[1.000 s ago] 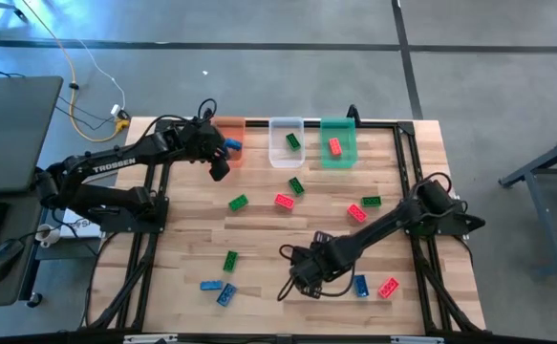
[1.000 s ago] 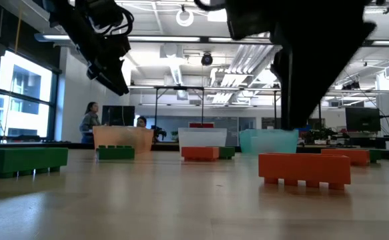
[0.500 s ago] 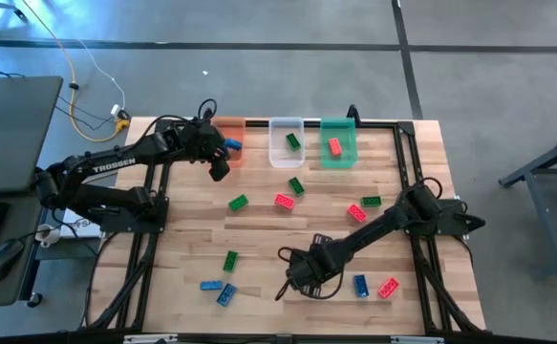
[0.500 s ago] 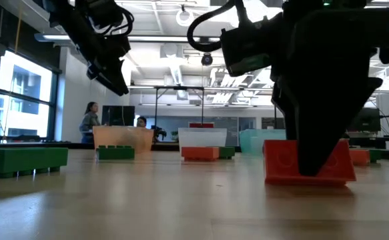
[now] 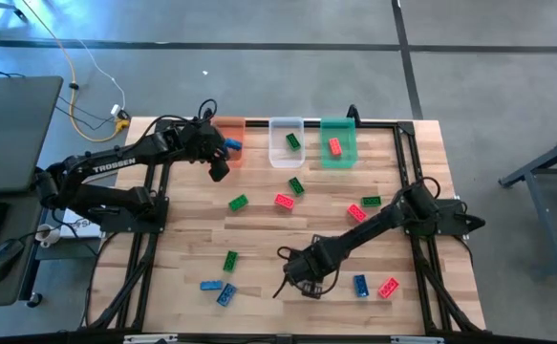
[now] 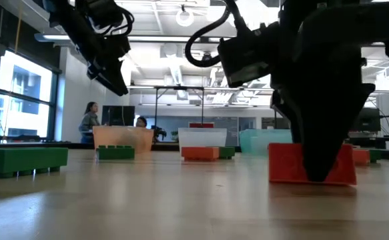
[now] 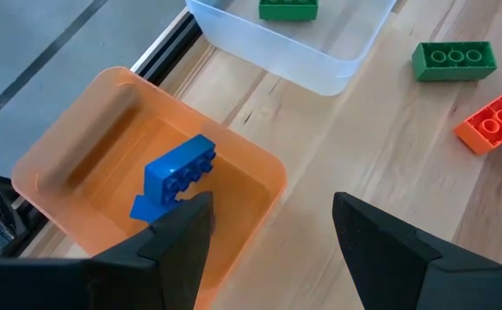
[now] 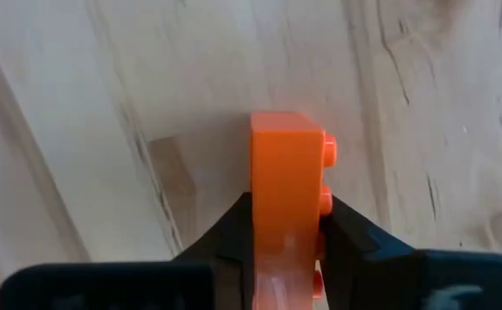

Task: Sort & place blocks by color
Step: Put the orange game piece into the bin

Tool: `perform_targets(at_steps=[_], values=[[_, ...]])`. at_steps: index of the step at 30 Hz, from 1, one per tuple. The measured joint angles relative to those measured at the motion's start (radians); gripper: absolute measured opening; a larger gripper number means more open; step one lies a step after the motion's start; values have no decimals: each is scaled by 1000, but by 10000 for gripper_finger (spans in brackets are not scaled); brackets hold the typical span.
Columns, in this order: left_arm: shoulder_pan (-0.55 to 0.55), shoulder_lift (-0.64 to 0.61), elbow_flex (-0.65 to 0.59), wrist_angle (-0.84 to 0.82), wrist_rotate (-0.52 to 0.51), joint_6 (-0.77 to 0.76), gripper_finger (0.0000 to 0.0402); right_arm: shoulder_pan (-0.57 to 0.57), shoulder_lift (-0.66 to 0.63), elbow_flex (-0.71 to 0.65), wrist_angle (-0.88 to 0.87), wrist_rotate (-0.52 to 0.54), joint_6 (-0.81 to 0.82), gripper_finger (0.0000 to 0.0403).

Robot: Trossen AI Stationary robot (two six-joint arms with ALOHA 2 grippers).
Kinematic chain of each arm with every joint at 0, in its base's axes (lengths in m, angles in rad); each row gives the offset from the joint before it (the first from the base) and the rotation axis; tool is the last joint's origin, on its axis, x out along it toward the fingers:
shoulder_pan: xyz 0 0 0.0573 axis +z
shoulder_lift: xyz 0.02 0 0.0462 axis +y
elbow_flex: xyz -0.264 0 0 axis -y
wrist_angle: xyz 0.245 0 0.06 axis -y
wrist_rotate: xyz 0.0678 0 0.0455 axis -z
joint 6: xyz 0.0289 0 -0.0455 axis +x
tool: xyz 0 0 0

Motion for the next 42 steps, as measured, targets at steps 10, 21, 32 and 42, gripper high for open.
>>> perform_targets(at_steps=[10, 21, 32, 42], values=[[0, 0, 0, -1, 3, 0, 227, -74, -4, 48, -69, 22, -163, 64], [0, 0, 0, -17, 3, 0, 227, -233, -5, 231, -266, 207, -446, 64], [0, 0, 0, -45, 3, 0, 227, -372, -6, 318, -344, 393, -600, 64], [0, 0, 0, -48, 3, 0, 227, -499, -18, 294, -491, 490, -540, 64]])
